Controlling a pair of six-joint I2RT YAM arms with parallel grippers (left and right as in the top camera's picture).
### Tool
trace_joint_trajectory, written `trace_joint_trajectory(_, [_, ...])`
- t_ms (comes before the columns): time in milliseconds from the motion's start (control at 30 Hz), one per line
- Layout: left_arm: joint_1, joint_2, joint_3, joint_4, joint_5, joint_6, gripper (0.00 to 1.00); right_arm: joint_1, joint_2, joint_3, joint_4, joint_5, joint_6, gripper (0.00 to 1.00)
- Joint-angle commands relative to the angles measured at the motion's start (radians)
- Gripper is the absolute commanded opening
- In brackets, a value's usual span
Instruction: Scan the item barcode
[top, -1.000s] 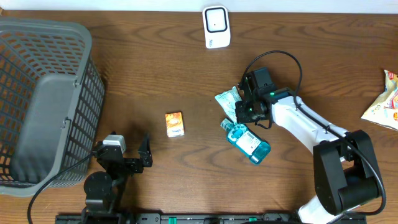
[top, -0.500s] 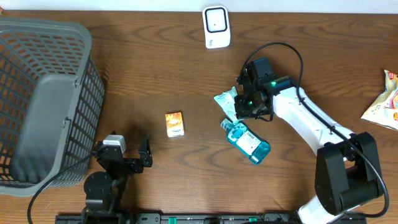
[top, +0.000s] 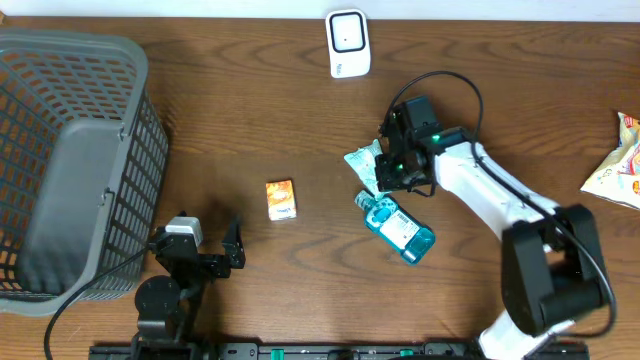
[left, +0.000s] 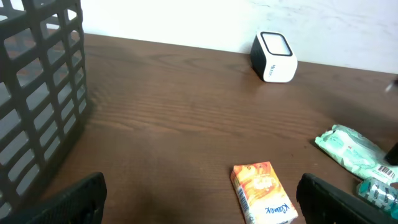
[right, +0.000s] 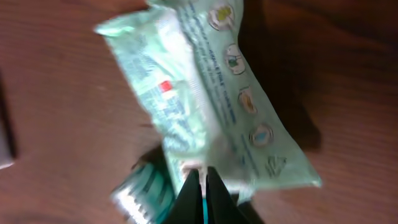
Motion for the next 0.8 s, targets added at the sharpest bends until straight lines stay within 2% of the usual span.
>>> trace_joint_trajectory(0, [0.002, 0.0, -0.014, -0.032, 0.013, 0.017, 0.98, 0.01, 0.086, -0.02, -0.003, 0.009, 0.023, 0.01])
trace_joint_trajectory(200, [0.002, 0.0, -0.014, -0.032, 0.013, 0.017, 0.98, 0.01, 0.158, -0.018, -0.022, 0.008, 0.034, 0.01])
trace_joint_trajectory(500, [0.002, 0.0, -0.014, -0.032, 0.013, 0.017, 0.98, 0.008, 0.041, 0.17, -0.174, 0.002, 0.006, 0.01])
trace_joint_trajectory(533, [0.002, 0.0, -0.014, -0.032, 0.013, 0.017, 0.98, 0.008, 0.021, 0.192, -0.177, 0.002, -0.001, 0.04])
trace_joint_trajectory(567, [0.002, 0.0, -0.014, -0.032, 0.013, 0.017, 0.98, 0.009, 0.003, 0.211, -0.175, 0.008, 0.0, 0.11])
trace_joint_trajectory(633, [0.002, 0.0, -0.014, -0.032, 0.013, 0.017, 0.98, 0.009, -0.026, 0.232, -0.153, 0.038, -0.013, 0.38])
trace_joint_trajectory(733, [0.002, 0.0, -0.014, -0.032, 0.013, 0.017, 0.98, 0.008, -0.04, 0.232, -0.1, 0.126, -0.034, 0.57])
trace_joint_trajectory(767, [0.002, 0.0, -0.014, -0.032, 0.013, 0.017, 0.98, 0.008, -0.037, 0.23, -0.089, 0.145, -0.034, 0.7])
